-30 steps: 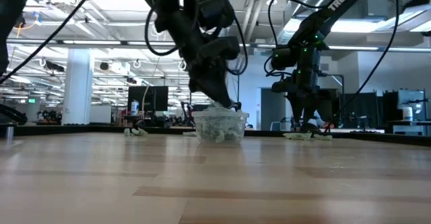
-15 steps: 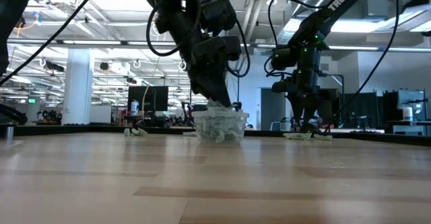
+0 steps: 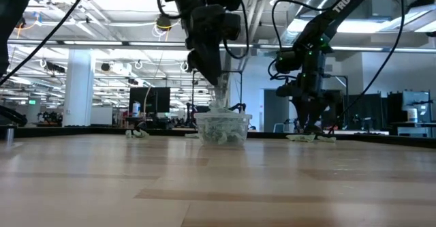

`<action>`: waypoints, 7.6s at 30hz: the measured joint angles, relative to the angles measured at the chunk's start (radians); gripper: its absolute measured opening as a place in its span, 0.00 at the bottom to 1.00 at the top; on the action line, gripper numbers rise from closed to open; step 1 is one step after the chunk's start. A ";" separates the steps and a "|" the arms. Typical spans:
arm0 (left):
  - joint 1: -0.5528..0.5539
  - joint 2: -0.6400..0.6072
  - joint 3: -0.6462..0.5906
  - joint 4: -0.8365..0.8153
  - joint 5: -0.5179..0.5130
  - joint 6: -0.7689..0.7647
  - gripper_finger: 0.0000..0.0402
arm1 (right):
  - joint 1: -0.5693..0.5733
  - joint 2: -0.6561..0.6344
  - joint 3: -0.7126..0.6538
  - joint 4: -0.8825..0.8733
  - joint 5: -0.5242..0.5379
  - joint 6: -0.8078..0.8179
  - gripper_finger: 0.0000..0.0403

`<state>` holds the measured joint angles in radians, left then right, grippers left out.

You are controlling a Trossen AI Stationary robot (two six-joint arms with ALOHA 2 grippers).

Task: Pick and place Stevia / Truvia into bins
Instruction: Put the green stevia packet into the transparent container

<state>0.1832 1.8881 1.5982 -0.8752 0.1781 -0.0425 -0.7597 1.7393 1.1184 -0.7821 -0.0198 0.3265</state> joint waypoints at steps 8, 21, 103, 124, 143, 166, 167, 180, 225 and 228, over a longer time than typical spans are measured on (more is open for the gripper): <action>-0.006 -0.028 0.017 -0.157 -0.042 0.003 0.46 | 0.009 0.016 0.000 0.022 0.022 -0.012 0.33; -0.039 -0.183 0.016 -0.218 -0.234 -0.035 0.46 | 0.024 0.139 0.004 0.038 0.025 -0.037 0.33; -0.149 -1.022 -1.086 0.722 -0.606 -0.172 0.46 | 0.592 -0.038 0.096 0.351 0.038 -0.348 0.30; -0.149 -1.022 -1.086 0.724 -0.471 -0.173 0.46 | -0.014 -0.064 0.105 0.101 0.034 0.146 0.32; -0.149 -1.022 -1.086 0.724 -0.472 -0.162 0.46 | -0.026 0.135 0.148 -0.013 -0.083 0.393 0.32; -0.149 -1.022 -1.086 0.721 -0.472 -0.153 0.46 | 0.003 0.278 0.245 -0.112 -0.052 0.385 0.25; -0.149 -1.022 -1.086 0.721 -0.472 -0.153 0.46 | 0.005 0.278 0.245 -0.112 -0.049 0.377 0.23; -0.149 -1.022 -1.086 0.722 -0.472 -0.154 0.46 | 0.044 0.276 0.252 -0.112 0.018 0.186 0.03; -0.149 -1.018 -1.085 0.698 -0.473 -0.171 0.46 | 0.711 0.175 0.365 0.032 0.026 -0.177 0.02; -0.149 -1.016 -1.085 0.697 -0.474 -0.171 0.46 | 0.714 0.180 0.365 0.026 0.015 -0.175 0.04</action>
<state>0.0341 0.8720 0.5134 -0.1782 -0.2955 -0.2138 -0.0455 1.9198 1.4834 -0.7557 -0.0051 0.1517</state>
